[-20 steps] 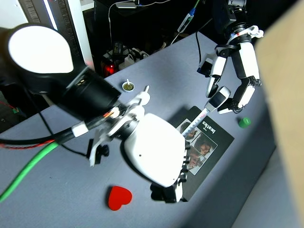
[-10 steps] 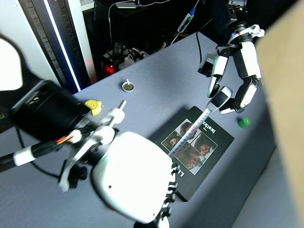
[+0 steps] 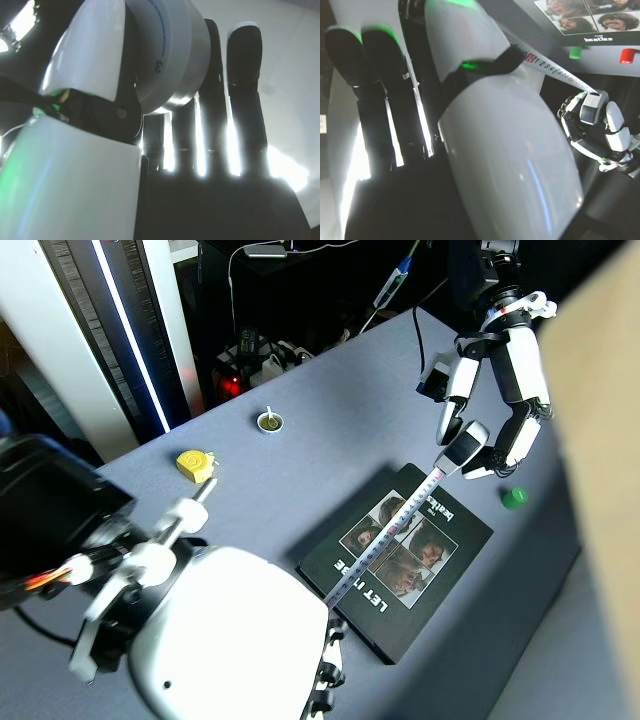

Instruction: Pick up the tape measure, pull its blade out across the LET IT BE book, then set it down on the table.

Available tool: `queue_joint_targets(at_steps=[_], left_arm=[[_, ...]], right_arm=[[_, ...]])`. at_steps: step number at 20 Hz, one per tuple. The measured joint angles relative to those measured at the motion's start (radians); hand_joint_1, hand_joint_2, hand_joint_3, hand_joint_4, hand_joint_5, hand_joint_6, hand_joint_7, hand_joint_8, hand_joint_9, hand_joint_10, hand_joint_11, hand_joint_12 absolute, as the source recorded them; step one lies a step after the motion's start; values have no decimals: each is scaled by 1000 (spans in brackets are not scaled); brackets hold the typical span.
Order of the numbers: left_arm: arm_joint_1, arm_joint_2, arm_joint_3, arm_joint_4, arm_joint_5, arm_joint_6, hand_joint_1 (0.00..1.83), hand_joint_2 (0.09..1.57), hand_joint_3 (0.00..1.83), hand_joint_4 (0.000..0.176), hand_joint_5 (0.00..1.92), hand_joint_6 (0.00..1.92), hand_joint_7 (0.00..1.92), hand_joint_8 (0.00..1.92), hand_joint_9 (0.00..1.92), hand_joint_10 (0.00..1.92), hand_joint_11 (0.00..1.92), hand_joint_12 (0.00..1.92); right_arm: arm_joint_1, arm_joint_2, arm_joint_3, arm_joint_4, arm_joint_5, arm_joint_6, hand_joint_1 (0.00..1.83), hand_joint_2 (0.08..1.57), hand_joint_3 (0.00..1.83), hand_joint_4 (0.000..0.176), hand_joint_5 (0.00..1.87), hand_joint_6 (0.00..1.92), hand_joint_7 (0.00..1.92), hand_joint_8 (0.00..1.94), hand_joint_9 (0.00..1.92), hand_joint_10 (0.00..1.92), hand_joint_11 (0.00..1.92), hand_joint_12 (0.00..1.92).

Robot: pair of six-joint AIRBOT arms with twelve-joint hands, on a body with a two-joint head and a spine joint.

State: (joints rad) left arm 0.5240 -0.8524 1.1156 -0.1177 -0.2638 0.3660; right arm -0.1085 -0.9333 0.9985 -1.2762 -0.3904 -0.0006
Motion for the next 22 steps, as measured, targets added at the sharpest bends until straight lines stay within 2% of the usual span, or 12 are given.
queue_joint_targets(at_steps=[14,15,20,21,22], left_arm=[[5,0,0,-1,-2,2,1370,1144,0,0,829,968,940,1092,908,1386,742,1433],[5,0,0,-1,-2,2,1363,1163,2,0,798,1027,884,1158,862,1414,754,1421],[6,0,0,2,-3,2,1360,1172,0,0,786,1055,869,1179,840,1429,731,1431],[11,0,-1,3,-5,2,1358,1179,1,0,775,1076,857,1197,823,1457,711,1459],[16,0,-3,3,-8,2,1358,1181,0,0,771,1081,856,1200,819,1461,693,1467]], right_arm=[[6,6,11,-4,24,-5,1365,1131,0,0,808,1198,1104,777,834,1272,762,1299],[6,6,11,-4,23,-3,1365,1131,0,0,809,1198,1104,777,834,1271,762,1299],[4,6,11,-8,24,0,1365,1131,0,0,816,1201,1100,769,833,1273,764,1298],[3,6,11,-6,24,1,1190,1178,1,0,785,1309,951,1003,861,627,652,1244],[3,6,10,-6,24,2,1168,1204,1,0,730,1373,902,1101,885,450,605,1237]])
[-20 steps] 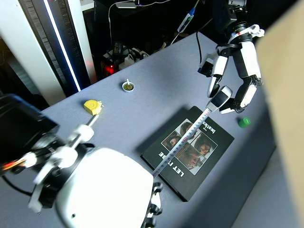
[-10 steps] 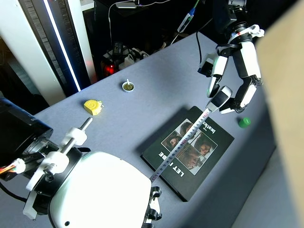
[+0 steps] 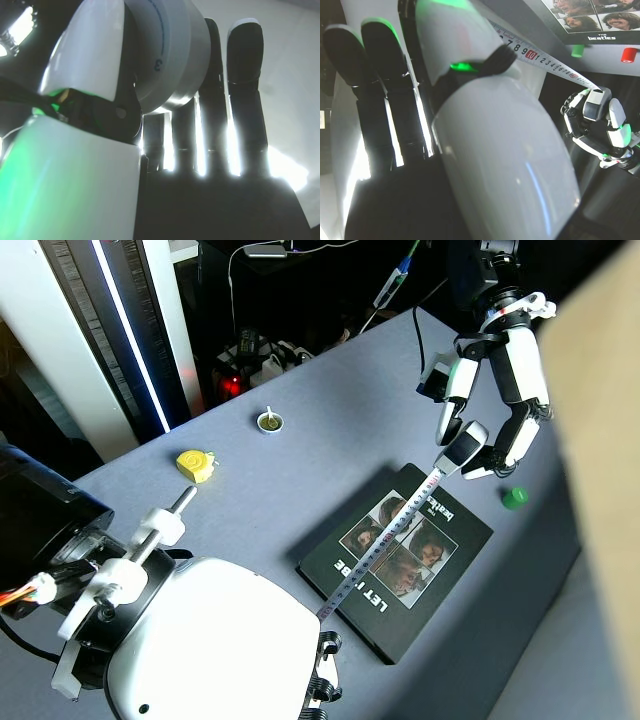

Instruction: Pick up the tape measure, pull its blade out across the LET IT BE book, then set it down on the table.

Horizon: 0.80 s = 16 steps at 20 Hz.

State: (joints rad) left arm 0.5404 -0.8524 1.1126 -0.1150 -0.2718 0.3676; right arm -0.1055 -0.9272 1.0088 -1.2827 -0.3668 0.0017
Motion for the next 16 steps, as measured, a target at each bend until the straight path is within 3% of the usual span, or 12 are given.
queue_joint_targets(at_steps=[1,2,3,5,6,7,8,10,16], left_arm=[[1,0,-3,1,9,0,1357,1181,0,0,768,1083,857,1199,819,1459,688,1468],[1,0,-3,5,10,3,1357,1184,1,0,759,1091,853,1207,815,1466,684,1473],[1,0,-3,5,10,5,1357,1184,1,0,757,1092,852,1209,814,1468,683,1474],[3,1,-3,6,11,8,1357,1184,0,0,760,1096,853,1206,815,1467,687,1476],[5,1,-3,6,11,9,1356,1184,0,0,760,1097,853,1205,815,1467,689,1476],[11,1,-3,6,7,8,1357,1183,0,0,765,1092,853,1204,816,1465,694,1479],[14,1,-3,7,10,7,1358,1178,0,0,784,1069,856,1197,822,1457,702,1477],[29,1,3,6,0,0,1359,1175,0,0,794,1051,860,1189,827,1450,706,1468],[143,8,30,12,-67,-55,1357,1181,0,0,775,1071,854,1201,820,1462,691,1471]], right_arm=[[0,0,0,-2,-2,0,901,1213,0,0,599,631,813,218,794,288,482,1208],[-5,0,0,-7,-6,0,821,1199,0,0,606,258,781,75,756,181,419,1187],[-11,0,0,-13,-12,0,718,1157,0,0,547,84,675,15,642,77,297,1133],[-18,3,-12,-10,-36,-2,388,1116,0,2,331,3,386,0,341,3,29,986],[-18,3,-18,-11,-39,-2,145,1108,0,17,187,0,210,2,170,0,5,673],[-18,3,-27,-11,-43,-3,28,1082,0,26,81,3,63,12,33,0,0,353],[-19,5,-43,-11,-40,-3,5,1045,0,36,17,0,12,2,6,0,0,189],[-24,8,-71,-15,-35,-6,0,989,0,54,0,0,0,0,0,0,0,54],[2,49,-190,-9,-65,-13,0,968,0,67,0,0,0,0,0,0,0,0]])
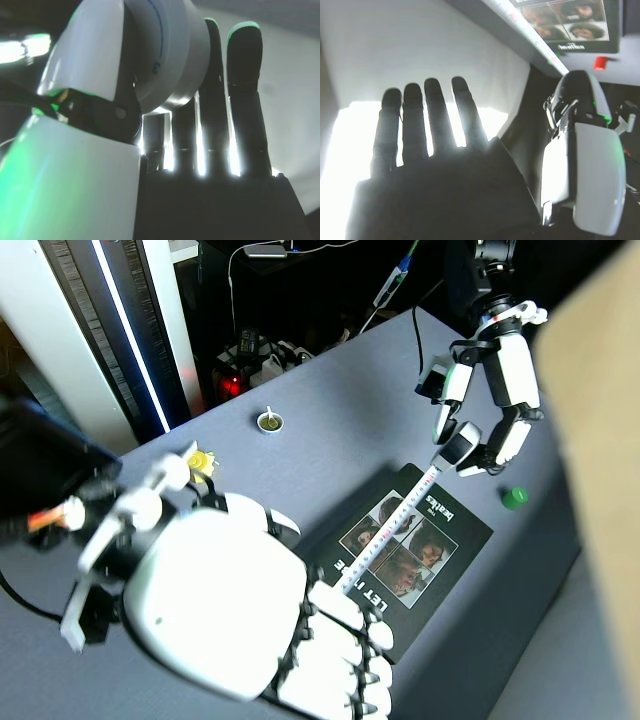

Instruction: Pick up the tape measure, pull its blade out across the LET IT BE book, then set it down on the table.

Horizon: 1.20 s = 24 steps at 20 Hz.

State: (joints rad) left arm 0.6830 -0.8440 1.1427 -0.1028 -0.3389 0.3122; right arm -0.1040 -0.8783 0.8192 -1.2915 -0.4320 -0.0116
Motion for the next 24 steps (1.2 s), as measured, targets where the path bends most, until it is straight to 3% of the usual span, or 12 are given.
queue_joint_targets(at_steps=[10,14,16,21,24], left_arm=[[144,-11,76,-6,-103,-84,1359,1174,0,0,808,1037,856,1193,826,1451,692,1480],[183,-14,91,-14,-132,-130,1358,1178,0,0,784,1054,856,1200,822,1458,695,1481],[230,-15,95,-8,-166,-153,1358,1179,0,0,780,1057,857,1199,822,1459,694,1481],[268,-42,156,58,-227,-201,1367,1152,0,0,813,993,925,1111,890,1405,707,1455],[268,-56,183,116,-242,-234,1363,1166,3,0,780,1047,894,1150,855,1421,724,1456]], right_arm=[[110,45,-142,2,-172,143,0,998,3,73,0,0,0,0,0,0,0,0],[107,59,-154,7,-163,165,0,1006,6,72,0,0,0,0,0,0,4,2],[97,62,-164,2,-234,133,0,1008,6,72,0,0,0,0,0,0,5,2],[74,73,-171,34,-282,122,0,1009,6,71,0,0,0,0,0,0,13,6],[41,74,-185,40,-264,172,0,1010,5,70,0,0,0,0,0,0,15,8]])
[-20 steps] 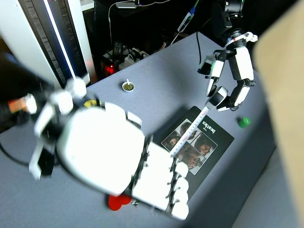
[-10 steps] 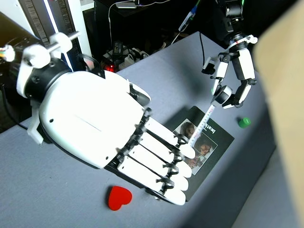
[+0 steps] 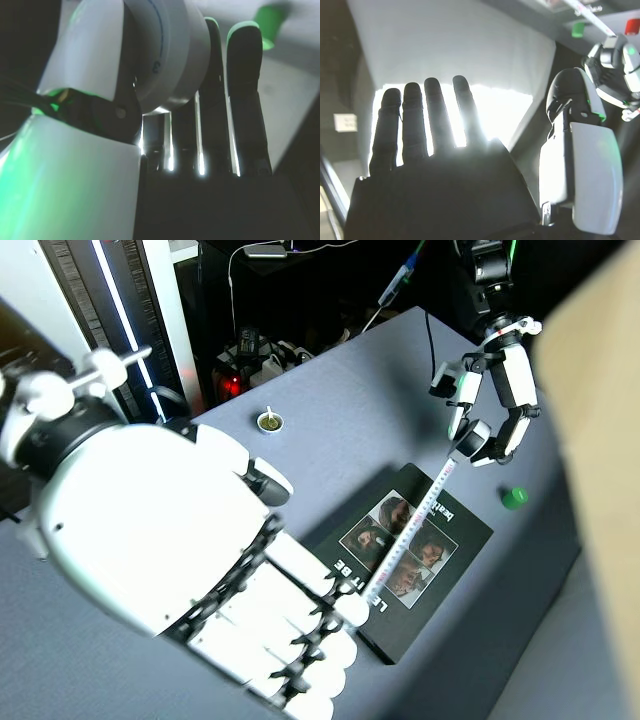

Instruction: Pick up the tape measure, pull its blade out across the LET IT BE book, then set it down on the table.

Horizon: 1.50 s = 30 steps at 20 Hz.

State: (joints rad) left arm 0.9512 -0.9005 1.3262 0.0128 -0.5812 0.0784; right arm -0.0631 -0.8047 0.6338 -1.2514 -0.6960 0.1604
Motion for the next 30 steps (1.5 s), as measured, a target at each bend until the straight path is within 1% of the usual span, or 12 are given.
queue_joint_targets(at_steps=[2,4,6,7,8,10,13,16,17,26,29,30], left_arm=[[1,-2,23,42,-5,-32,1361,1170,2,0,783,1051,880,1167,841,1435,728,1458],[2,-2,39,57,-8,-43,1361,1171,2,0,784,1052,878,1171,838,1437,728,1459],[2,-2,45,59,-11,-48,1361,1172,2,0,780,1053,879,1170,837,1438,728,1459],[3,-2,45,58,-13,-49,1370,1151,0,0,800,1021,944,1085,895,1395,718,1467],[8,-3,45,60,-13,-50,1363,1166,3,0,776,1074,902,1135,846,1424,716,1467],[16,-7,45,58,-15,-50,1360,1174,0,0,769,1086,884,1161,829,1439,734,1468],[38,-8,49,59,-16,-52,1360,1173,0,0,781,1053,877,1175,834,1439,734,1459],[38,-13,70,57,-19,-54,1360,1174,0,0,779,1054,875,1179,832,1443,731,1461],[38,-13,74,55,-19,-54,1359,1178,0,0,789,1052,861,1203,815,1463,708,1482],[68,-33,124,63,-42,-74,1359,1174,0,0,797,1052,866,1185,824,1449,712,1484],[68,-43,138,69,-50,-77,1359,1174,0,0,792,1057,868,1182,825,1448,706,1484],[68,-44,141,74,-55,-79,1359,1174,0,0,790,1058,869,1182,825,1448,706,1484]], right_arm=[[-10,4,-9,-8,9,12,0,1010,5,70,0,0,0,0,0,0,17,9],[-10,6,-16,-64,22,32,0,1011,5,70,0,0,0,0,0,0,18,9],[-18,10,-24,-77,29,48,0,1011,5,70,0,0,0,0,0,0,18,10],[-30,13,-29,-71,33,50,0,1012,5,70,0,0,0,0,0,0,28,14],[-36,14,-33,-59,32,50,0,1012,4,70,0,0,0,0,0,0,37,20],[-40,15,-33,-68,32,53,0,1017,6,67,0,0,0,0,0,0,44,25],[-42,16,-33,-71,31,54,0,1032,11,61,0,0,0,0,0,0,30,22],[-42,16,-33,-70,33,56,0,1041,14,60,0,0,0,0,0,0,23,21],[-42,16,-33,-70,33,58,0,1043,13,57,0,0,0,0,0,0,19,20],[-53,18,-34,-72,34,75,0,1049,8,54,0,0,0,0,0,0,42,40],[-53,18,-34,-73,37,75,0,1049,7,50,0,0,0,0,0,0,31,39],[-54,18,-34,-73,38,75,0,1049,6,46,0,0,0,0,0,0,30,40]])
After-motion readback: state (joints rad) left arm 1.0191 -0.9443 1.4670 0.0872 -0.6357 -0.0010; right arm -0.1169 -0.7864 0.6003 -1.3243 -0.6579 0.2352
